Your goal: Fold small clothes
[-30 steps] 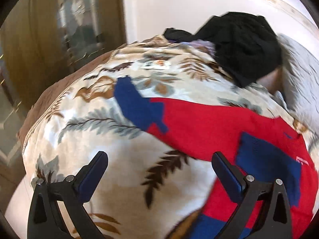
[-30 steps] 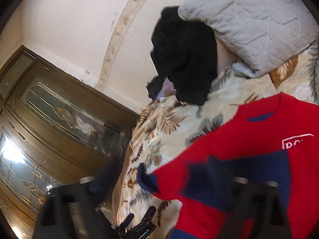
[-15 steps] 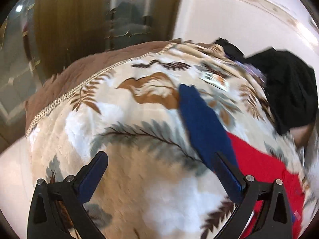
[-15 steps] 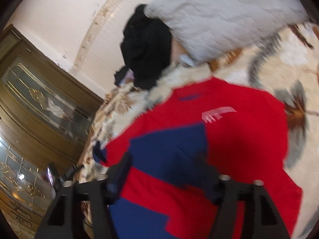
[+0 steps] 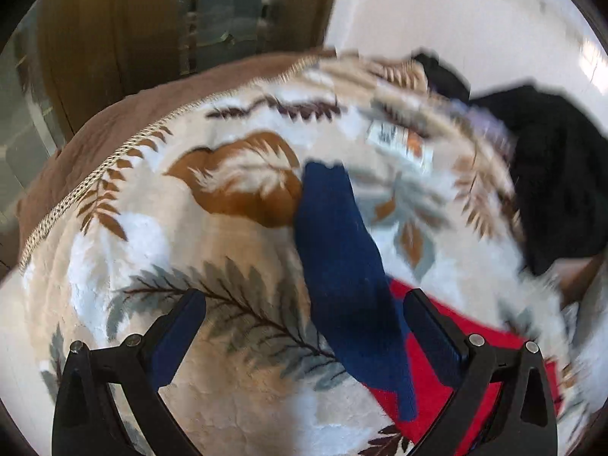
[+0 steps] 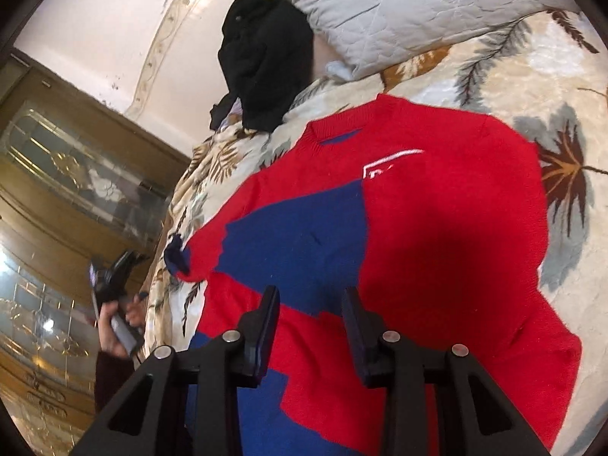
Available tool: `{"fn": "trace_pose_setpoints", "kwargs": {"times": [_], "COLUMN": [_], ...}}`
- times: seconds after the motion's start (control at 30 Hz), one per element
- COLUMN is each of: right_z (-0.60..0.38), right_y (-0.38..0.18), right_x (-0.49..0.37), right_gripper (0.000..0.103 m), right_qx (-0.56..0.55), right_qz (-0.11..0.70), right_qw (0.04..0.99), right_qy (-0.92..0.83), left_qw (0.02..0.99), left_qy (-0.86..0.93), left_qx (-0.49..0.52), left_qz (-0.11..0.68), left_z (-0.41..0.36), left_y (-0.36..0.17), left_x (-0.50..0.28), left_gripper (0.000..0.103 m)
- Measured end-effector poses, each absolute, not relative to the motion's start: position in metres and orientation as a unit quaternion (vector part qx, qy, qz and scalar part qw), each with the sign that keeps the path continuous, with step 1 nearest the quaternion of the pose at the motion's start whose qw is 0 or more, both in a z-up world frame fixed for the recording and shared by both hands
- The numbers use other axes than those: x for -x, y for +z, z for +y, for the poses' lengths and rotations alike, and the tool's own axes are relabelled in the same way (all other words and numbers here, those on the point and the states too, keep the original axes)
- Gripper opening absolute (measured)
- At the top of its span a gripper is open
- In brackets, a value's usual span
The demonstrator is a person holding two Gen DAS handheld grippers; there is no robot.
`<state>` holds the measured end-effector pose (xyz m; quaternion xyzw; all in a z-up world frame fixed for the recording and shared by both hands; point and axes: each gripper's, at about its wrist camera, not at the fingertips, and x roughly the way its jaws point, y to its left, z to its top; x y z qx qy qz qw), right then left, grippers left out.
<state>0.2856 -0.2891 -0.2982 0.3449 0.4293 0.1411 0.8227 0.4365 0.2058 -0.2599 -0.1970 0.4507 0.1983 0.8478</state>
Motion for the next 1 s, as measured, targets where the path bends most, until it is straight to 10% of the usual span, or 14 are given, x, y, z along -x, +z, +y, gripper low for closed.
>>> {"fn": "trace_pose_setpoints", "kwargs": {"times": [0.23, 0.37, 1.0], "right_z": [-0.303, -0.304, -0.342], "right_y": [-0.305, -0.307, -0.306], "right_x": [-0.285, -0.286, -0.279], "right_gripper": [0.037, 0.037, 0.037], "right_qx": [-0.357, -0.354, -0.403], "right_qz": [0.424, 0.429, 0.397], "right_qw": [0.823, 0.823, 0.823], "right_qy": [0.124, 0.117, 0.045], "left_qw": [0.824, 0.809, 0.929], "left_qy": [0.26, 0.224, -0.092], "left_qx": [0.175, 0.222, 0.041], "left_qz": [0.473, 0.496, 0.355], "left_z": [0.202, 0.213, -0.001], "left_y": [-0.274, -0.293, -0.172], "left_x": [-0.46, -0.467, -0.395], "left_gripper": [0.091, 0.018, 0.008]}}
